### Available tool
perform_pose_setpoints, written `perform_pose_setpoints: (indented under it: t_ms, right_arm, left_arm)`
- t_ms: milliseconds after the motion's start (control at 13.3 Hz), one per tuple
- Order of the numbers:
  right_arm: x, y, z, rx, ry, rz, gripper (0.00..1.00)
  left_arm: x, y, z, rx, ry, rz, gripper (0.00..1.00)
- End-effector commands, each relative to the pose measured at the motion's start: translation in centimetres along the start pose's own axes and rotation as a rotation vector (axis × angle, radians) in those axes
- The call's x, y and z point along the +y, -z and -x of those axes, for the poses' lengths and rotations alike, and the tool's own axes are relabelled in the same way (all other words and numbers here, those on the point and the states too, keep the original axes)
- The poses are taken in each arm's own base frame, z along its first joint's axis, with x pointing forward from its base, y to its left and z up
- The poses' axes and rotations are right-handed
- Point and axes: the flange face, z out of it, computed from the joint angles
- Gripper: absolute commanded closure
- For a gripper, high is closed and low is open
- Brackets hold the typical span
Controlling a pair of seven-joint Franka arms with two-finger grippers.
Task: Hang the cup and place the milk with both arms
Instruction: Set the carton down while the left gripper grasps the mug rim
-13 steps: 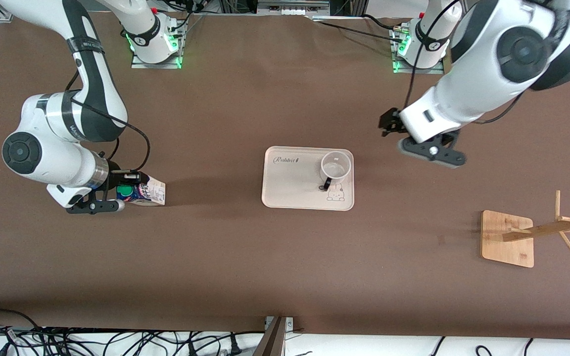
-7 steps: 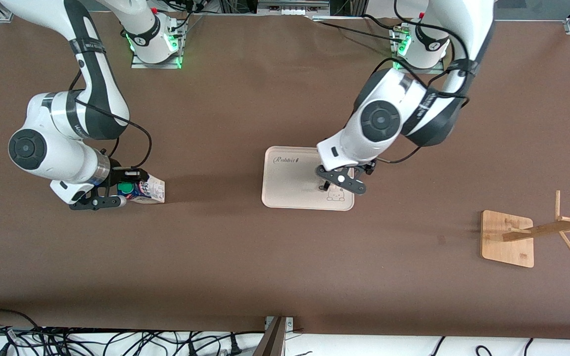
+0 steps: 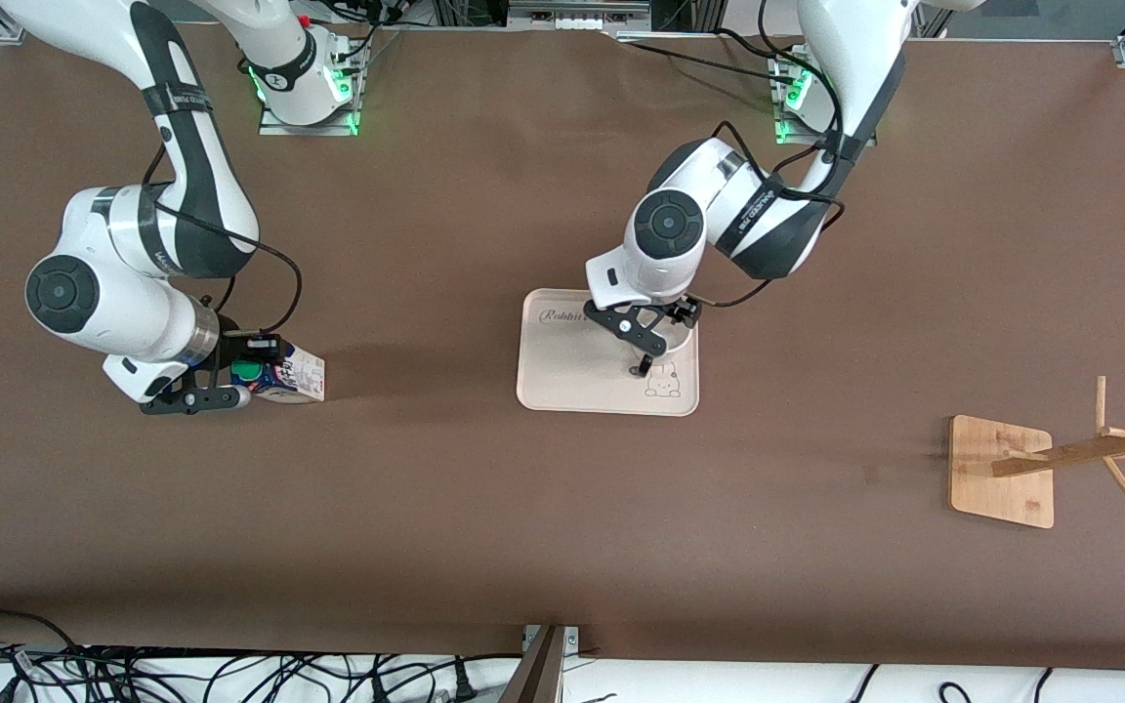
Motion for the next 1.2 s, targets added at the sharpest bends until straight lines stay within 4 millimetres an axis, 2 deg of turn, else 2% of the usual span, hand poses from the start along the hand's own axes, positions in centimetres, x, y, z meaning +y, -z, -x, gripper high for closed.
perform_pose_setpoints:
  t_ms: [0,300,525,750,825,975,1125]
  right_arm:
    - [0.3,0.2,0.4,0.012,0.010,0.002,0.00]
    - [0.2,1.1,0.3,0.021,0.010,-0.003,0.00]
    - [0.0,2.5,-0.2,0.049,0.014,-0.004,0.00]
    - [-0.2,5.8,-1.6,0.119,0.011,-0.007,0.00]
    - [-0.3,6.8,-1.9,0.137,0.014,-0.005,0.00]
    - [-0.4,8.4,-1.6,0.139,0.014,-0.011,0.00]
    - [-0.5,11.7,-0.5,0.123,0.019,-0.021,0.00]
  left_arm:
    - [0.1,-1.8,1.3,0.041,-0.006,-0.021,0.00]
    - [0.4,-4.0,1.8,0.122,-0.054,-0.034,0.00]
    - [0.4,-4.0,1.7,0.138,-0.073,-0.053,0.61]
    - [0.5,-4.3,1.9,0.132,-0.075,-0.053,0.84]
    - [0.5,-4.6,2.1,0.124,-0.075,-0.054,0.96]
    - [0.5,-4.5,2.0,0.127,-0.075,-0.054,1.00]
    - [0.4,-3.8,1.7,0.141,-0.073,-0.053,1.00]
